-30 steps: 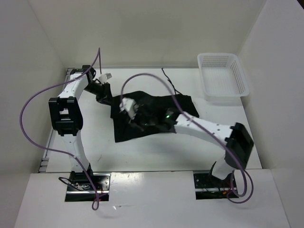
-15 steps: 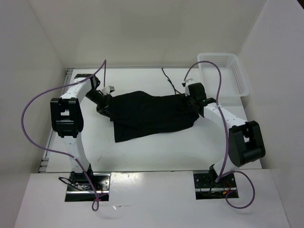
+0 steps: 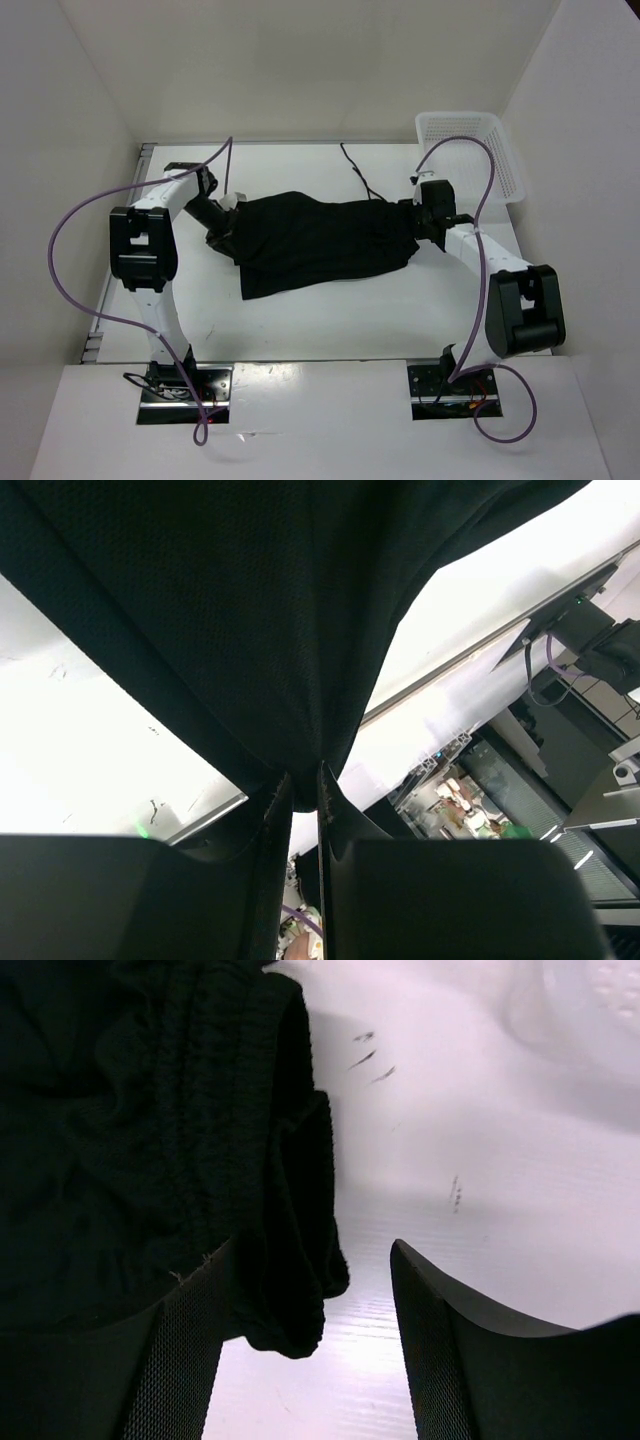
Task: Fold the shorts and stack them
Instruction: Fold the shorts
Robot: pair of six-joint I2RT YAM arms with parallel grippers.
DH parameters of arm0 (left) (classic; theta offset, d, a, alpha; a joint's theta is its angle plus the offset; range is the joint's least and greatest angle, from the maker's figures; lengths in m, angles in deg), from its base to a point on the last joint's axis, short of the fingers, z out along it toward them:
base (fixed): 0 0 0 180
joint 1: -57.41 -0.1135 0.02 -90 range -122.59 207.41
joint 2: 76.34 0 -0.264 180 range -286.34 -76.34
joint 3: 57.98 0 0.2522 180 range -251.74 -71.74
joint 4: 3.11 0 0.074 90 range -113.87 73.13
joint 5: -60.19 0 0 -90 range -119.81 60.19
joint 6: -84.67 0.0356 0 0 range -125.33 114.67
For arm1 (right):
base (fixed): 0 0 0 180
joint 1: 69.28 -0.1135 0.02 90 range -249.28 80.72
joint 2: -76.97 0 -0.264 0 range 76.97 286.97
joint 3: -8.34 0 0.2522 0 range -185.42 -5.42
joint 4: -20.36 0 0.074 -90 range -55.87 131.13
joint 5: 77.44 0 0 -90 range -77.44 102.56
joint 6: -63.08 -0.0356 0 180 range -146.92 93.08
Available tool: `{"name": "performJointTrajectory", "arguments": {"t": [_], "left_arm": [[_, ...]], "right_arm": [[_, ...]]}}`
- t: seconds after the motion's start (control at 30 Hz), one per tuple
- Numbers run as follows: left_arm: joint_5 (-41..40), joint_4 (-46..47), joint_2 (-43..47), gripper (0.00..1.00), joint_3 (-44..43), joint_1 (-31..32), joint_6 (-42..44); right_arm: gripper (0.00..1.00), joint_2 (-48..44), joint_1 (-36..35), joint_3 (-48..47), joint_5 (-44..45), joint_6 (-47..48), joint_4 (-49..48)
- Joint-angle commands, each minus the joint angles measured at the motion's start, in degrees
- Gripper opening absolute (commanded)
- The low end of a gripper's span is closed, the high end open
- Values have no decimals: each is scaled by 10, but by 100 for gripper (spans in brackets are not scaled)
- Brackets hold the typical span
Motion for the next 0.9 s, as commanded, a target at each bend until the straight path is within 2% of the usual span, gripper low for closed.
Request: {"name": "performJointTrajectory", "arguments": {"t": [0.0, 0.17, 0.47, 0.6, 0.73, 0.87], "left_arm": [[10, -11, 30, 21, 2, 0, 3], [10, -11, 30, 21, 8, 0, 3], [16, -11, 24, 21, 18, 0, 3], [16, -11, 24, 21, 18, 0, 3], [16, -11, 18, 21, 18, 0, 3], [16, -11, 18, 21, 18, 0, 3]], "right_arm": [[67, -30, -4, 25, -39, 6, -4], [63, -42, -4, 54, -51, 6, 3], [60, -56, -4, 40, -95, 31, 20], [58, -68, -4, 20, -41, 31, 14], [58, -68, -4, 2, -85, 51, 32], [58, -74, -4, 24, -79, 39, 38]]}}
